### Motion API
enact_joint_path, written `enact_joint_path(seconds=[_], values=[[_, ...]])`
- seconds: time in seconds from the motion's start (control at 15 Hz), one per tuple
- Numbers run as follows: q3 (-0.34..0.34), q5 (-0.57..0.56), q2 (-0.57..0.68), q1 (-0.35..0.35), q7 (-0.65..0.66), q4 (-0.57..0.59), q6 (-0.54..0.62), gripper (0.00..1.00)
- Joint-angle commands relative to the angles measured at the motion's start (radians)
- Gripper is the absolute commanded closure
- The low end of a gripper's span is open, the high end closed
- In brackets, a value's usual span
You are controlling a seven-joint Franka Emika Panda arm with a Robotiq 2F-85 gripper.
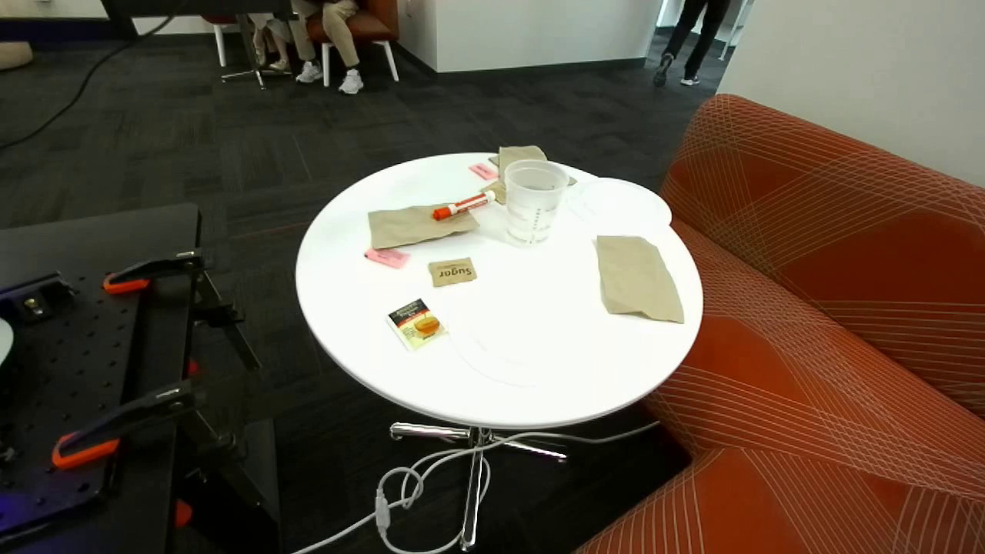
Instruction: Put the marker in the cup
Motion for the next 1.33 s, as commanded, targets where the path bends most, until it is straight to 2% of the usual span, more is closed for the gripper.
enact_joint_path(seconds=[0.0,0.27,0.73,1.27], values=[[-0.009,-0.024,0.067,-0.001,-0.057,0.024,0.033,0.0],[-0.012,-0.071,0.161,0.0,-0.133,0.046,0.11,0.0],[-0.041,-0.142,0.407,0.015,-0.267,0.111,0.314,0.0],[-0.037,-0.219,0.74,0.017,-0.275,0.264,0.427,0.0]])
